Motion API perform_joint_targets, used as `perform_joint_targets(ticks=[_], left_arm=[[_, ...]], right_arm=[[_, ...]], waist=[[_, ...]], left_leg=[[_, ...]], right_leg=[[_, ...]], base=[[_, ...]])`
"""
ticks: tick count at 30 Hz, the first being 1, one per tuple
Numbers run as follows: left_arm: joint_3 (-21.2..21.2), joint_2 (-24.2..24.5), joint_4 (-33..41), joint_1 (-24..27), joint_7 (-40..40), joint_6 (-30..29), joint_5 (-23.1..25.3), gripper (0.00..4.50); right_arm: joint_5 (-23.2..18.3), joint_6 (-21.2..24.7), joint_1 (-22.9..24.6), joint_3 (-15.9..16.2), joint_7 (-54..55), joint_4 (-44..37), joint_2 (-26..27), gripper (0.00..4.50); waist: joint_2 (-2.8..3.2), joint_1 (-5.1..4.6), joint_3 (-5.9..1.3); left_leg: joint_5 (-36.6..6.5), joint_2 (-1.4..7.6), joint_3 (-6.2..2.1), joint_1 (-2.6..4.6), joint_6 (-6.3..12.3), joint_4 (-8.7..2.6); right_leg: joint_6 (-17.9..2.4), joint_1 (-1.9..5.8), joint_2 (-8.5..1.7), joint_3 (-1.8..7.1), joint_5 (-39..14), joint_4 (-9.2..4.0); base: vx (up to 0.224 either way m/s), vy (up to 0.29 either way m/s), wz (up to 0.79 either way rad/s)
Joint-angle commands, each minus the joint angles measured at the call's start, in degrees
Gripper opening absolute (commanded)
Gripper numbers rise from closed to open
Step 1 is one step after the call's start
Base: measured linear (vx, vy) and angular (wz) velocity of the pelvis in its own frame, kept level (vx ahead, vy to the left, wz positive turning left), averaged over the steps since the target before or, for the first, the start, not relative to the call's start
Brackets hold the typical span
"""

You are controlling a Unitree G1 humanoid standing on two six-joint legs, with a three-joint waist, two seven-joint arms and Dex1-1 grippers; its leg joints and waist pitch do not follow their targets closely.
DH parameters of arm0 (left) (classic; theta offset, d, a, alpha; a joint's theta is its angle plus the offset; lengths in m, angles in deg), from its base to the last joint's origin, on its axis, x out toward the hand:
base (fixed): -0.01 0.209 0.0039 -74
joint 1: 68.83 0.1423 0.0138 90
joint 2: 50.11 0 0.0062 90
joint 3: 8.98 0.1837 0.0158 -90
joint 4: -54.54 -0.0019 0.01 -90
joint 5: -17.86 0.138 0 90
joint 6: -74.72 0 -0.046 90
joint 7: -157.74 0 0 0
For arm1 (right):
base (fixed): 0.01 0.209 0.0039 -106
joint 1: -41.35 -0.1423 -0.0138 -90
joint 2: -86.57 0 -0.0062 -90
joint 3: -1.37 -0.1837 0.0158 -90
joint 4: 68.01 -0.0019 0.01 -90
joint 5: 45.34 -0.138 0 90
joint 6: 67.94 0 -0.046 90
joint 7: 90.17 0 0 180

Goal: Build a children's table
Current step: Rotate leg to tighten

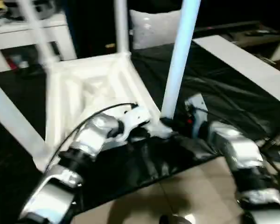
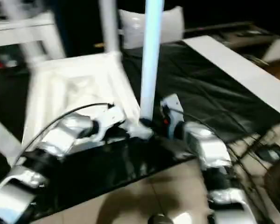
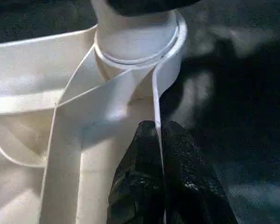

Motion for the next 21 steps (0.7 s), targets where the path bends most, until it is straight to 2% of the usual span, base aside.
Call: perform_joint_targets(ticks=[1,3,4,6,10,11,12,13,14,16,19,20,21], left_arm=[[2.0,-4.5,2.4,-1.9,-0.9,1.4,-2.1,0.00],[2.0,-4.7,2.4,-1.9,-0.8,1.5,-2.0,0.00],[2.1,-4.5,2.5,-1.9,-0.9,1.6,-1.9,0.00],[2.3,-3.8,2.7,-1.6,-1.1,2.2,-1.7,0.00],[2.1,-2.9,2.1,-1.4,-0.6,3.3,-1.2,0.00],[2.1,-2.5,1.8,-1.3,-0.4,3.8,-1.0,0.00],[2.0,-2.1,1.3,-1.2,-0.4,4.5,-0.7,0.00],[1.9,-1.7,0.9,-1.2,-0.4,5.0,-0.5,0.00],[1.7,-1.1,0.6,-1.0,-0.6,5.5,-0.4,0.00],[1.2,-0.3,0.4,-0.8,-0.5,5.7,-0.4,0.00],[0.6,0.5,0.2,-0.6,-0.3,6.6,-0.7,0.00],[0.2,1.0,0.0,-0.3,-0.2,7.7,-1.0,0.00],[0.2,1.1,0.0,-0.2,-0.2,8.0,-1.0,0.00]], right_arm=[[-1.3,-0.3,-1.8,-0.1,3.7,3.5,3.6,2.64],[-1.2,-0.9,-1.9,-0.3,3.7,3.5,4.0,2.67],[-0.8,-0.9,-1.7,-0.1,3.5,3.0,3.8,2.74],[0.3,-2.2,-0.6,0.6,2.9,1.6,2.8,2.99],[1.4,-5.1,1.7,1.2,1.8,-0.3,1.0,3.32],[1.0,-5.9,2.8,1.0,0.9,-1.2,0.6,3.32],[0.5,-6.2,4.1,0.8,-0.1,-2.7,0.1,3.42],[-0.2,-6.4,5.4,0.6,-1.2,-4.2,-0.5,3.53],[-0.8,-5.6,7.3,0.4,-2.3,-6.6,-1.7,3.62],[-1.3,-3.5,10.2,0.2,-3.8,-9.1,-4.0,3.76],[-3.2,-2.6,12.6,-1.1,-5.5,-11.9,-5.5,4.06],[-3.9,-3.1,13.9,-1.7,-6.1,-13.4,-6.2,4.14],[-3.9,-3.4,14.2,-1.7,-6.3,-13.8,-6.5,4.21]], waist=[[-0.62,0.73,-4.30],[-0.66,0.93,-4.54],[-0.67,1.58,-4.68],[-0.61,2.49,-4.80],[-0.58,4.04,-4.91],[-0.36,4.22,-4.88],[-0.63,4.68,-4.82],[-0.65,4.93,-4.72],[-0.40,5.25,-4.56],[-0.32,5.76,-4.41],[-0.44,6.25,-4.31],[-0.60,6.21,-4.31],[-0.13,6.26,-4.24]], left_leg=[[-13.5,-0.15,0.19,-1.11,3.71,-4.20],[-10.4,0.23,0.34,-1.12,5.32,-4.24],[-8.1,0.35,0.57,-0.88,6.04,-4.10],[-4.6,0.39,0.74,-0.84,7.28,-4.03],[-0.8,0.29,1.02,-0.88,9.21,-3.75],[-0.9,0.27,1.07,-0.84,9.27,-3.72],[-1.8,0.24,1.20,-0.77,9.24,-3.75],[-2.6,0.28,1.28,-0.72,9.09,-3.83],[-4.7,0.24,1.30,-0.64,8.12,-4.02],[-6.8,0.29,1.31,-0.46,6.99,-4.24],[-9.0,0.31,1.32,-0.30,6.08,-4.44],[-9.5,0.18,1.31,-0.54,5.72,-4.48],[-9.9,0.18,1.16,-0.62,5.36,-4.55]], right_leg=[[-4.9,4.12,-1.68,1.51,-28.3,-4.68],[-8.2,4.23,-1.67,2.16,-22.0,-3.79],[-9.8,4.12,-1.61,2.50,-18.8,-3.32],[-11.7,4.28,-1.54,2.84,-14.0,-2.50],[-13.2,4.49,-1.59,3.23,-9.6,-1.66],[-13.1,4.44,-1.53,3.26,-9.8,-1.74],[-12.5,4.45,-1.50,3.29,-11.0,-1.98],[-12.3,4.37,-1.50,3.35,-12.0,-2.10],[-11.3,4.30,-1.37,3.34,-14.8,-2.48],[-9.8,4.26,-1.34,3.29,-18.0,-2.88],[-8.2,4.09,-1.23,3.21,-20.7,-3.45],[-7.6,4.17,-1.21,3.13,-21.7,-3.56],[-7.3,4.22,-1.30,3.04,-22.5,-3.56]], base=[[0.000,0.000,0.00],[0.000,0.000,0.00],[0.000,0.000,0.00],[0.000,0.000,0.00],[0.000,0.000,0.00],[0.000,0.000,0.00],[0.000,0.000,0.00],[0.000,0.000,0.00],[0.000,0.000,0.00],[0.000,0.000,0.00],[0.000,0.000,0.00],[0.000,0.000,0.00],[0.000,0.000,0.00]])
